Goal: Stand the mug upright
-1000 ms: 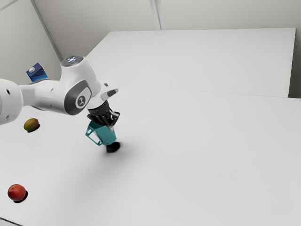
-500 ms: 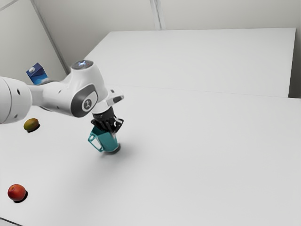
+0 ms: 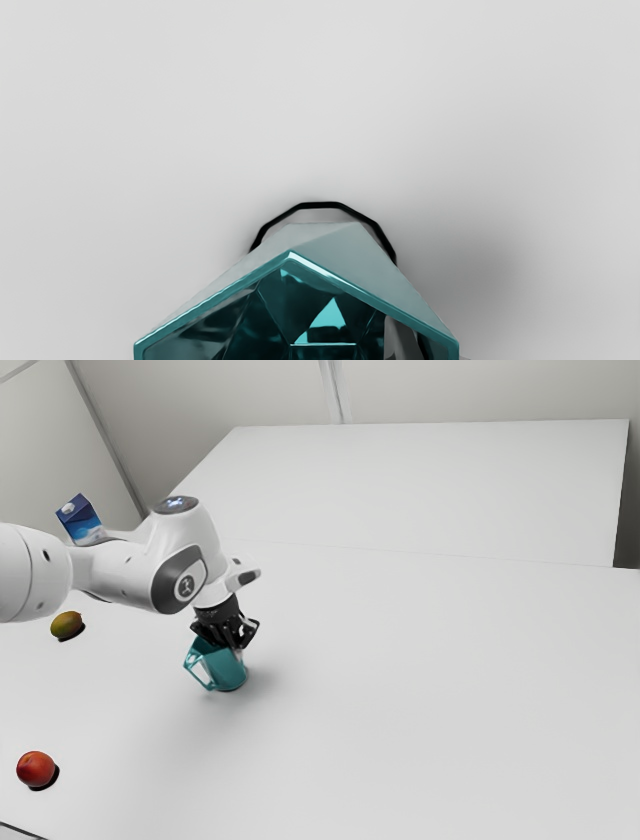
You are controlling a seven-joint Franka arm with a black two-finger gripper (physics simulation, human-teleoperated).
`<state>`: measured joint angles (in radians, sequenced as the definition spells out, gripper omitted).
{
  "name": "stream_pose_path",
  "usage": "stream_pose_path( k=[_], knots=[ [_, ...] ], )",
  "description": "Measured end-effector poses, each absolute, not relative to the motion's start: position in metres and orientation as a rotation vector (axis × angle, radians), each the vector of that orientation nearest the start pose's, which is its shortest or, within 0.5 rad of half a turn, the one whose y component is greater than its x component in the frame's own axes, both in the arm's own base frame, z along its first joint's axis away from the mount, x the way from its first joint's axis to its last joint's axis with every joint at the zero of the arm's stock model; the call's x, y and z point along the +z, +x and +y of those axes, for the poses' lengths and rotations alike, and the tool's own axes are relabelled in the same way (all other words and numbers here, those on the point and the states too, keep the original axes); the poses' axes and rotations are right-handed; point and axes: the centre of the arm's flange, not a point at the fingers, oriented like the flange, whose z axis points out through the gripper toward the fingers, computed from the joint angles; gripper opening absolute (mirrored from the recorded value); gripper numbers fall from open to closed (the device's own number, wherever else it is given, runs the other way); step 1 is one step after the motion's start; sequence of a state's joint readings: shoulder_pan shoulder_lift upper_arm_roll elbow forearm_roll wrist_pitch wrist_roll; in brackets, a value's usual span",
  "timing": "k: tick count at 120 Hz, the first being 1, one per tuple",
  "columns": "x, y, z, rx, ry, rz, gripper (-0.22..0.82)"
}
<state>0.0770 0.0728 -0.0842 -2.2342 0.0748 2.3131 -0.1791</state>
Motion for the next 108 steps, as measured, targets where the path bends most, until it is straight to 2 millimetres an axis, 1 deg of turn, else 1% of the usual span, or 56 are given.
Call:
stream_pose_path(
  k=[2,17,23,31,41,57,76,80,94,108],
  knots=[
    [0.339,0.534,-0.002,-0.017,-3.088,-0.189,-0.15],
    [0.340,0.535,0.000,-0.019,-3.088,-0.194,0.14],
    [0.341,0.535,0.000,-0.020,-3.088,-0.195,0.23],
    [0.345,0.537,0.000,-0.030,-3.086,-0.189,0.33],
    [0.353,0.539,-0.001,-0.048,-3.082,-0.176,0.42],
    [0.373,0.545,-0.004,-0.088,-3.077,-0.159,0.51],
    [0.403,0.545,-0.007,-0.135,-3.071,-0.148,0.56],
    [0.410,0.546,-0.007,-0.146,-3.070,-0.144,0.57],
    [0.449,0.555,-0.009,-0.181,-3.063,-0.134,0.58],
    [0.475,0.557,-0.005,-0.182,-3.054,-0.127,0.59]
  ],
)
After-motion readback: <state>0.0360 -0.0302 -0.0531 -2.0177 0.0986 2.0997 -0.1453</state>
